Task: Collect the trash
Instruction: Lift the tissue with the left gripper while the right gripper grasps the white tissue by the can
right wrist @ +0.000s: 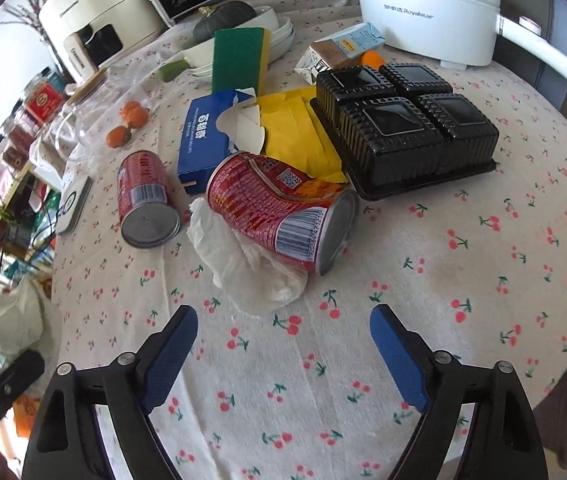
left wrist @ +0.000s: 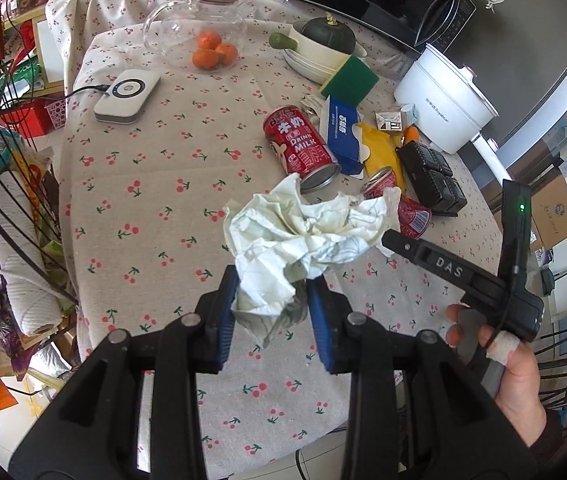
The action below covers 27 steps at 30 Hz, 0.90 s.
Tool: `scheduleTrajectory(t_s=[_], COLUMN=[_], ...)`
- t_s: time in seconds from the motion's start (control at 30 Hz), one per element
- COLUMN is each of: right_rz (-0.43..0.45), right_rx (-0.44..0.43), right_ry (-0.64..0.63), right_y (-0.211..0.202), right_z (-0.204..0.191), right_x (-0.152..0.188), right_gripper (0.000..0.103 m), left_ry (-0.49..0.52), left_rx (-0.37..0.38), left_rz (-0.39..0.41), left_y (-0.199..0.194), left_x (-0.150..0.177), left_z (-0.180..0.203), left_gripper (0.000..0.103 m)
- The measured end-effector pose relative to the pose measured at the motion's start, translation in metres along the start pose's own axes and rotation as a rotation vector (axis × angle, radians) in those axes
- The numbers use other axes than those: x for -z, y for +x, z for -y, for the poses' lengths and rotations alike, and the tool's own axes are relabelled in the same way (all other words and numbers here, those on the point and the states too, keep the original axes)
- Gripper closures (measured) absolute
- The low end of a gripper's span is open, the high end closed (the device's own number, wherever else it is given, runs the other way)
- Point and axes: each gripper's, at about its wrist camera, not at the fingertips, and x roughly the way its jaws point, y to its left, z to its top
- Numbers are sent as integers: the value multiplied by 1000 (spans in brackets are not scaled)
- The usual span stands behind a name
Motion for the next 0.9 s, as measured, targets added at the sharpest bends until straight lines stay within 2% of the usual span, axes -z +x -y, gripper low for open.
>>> scheduleTrajectory(t_s=[0.1, 0.17, 0.2, 0.27, 0.33, 0.43, 0.73, 0.9], right_rz=[21, 57, 73, 85, 71, 56, 4, 6], right_rx=[0, 31, 47, 71, 40, 28, -66, -78], right_ry=[48, 27, 13, -11, -23, -62, -52, -50], right_y=[11, 14, 14, 15, 15, 9, -29, -58], right_z=[1, -5, -8, -11, -12, -13, 14, 36], right_x=[-2, -3, -2, -1, -1, 0, 5, 8], right_gripper=[27, 36, 42, 62, 76, 87, 91, 91], left_ry=[-8, -11, -10, -7, -4, 0, 11, 28], left_rx=[2, 2, 1, 0, 2, 4, 34, 53], left_rz=[-9, -13, -15, -18, -20, -19, -32, -46], left_y=[1, 3, 3, 4, 4, 4, 7, 11], left_x=[0, 0, 0, 1, 1, 1, 4, 7], left_z=[-5, -6, -6, -5, -4, -1, 17, 35], left_gripper=[67, 67, 67, 67, 67, 67, 67, 67])
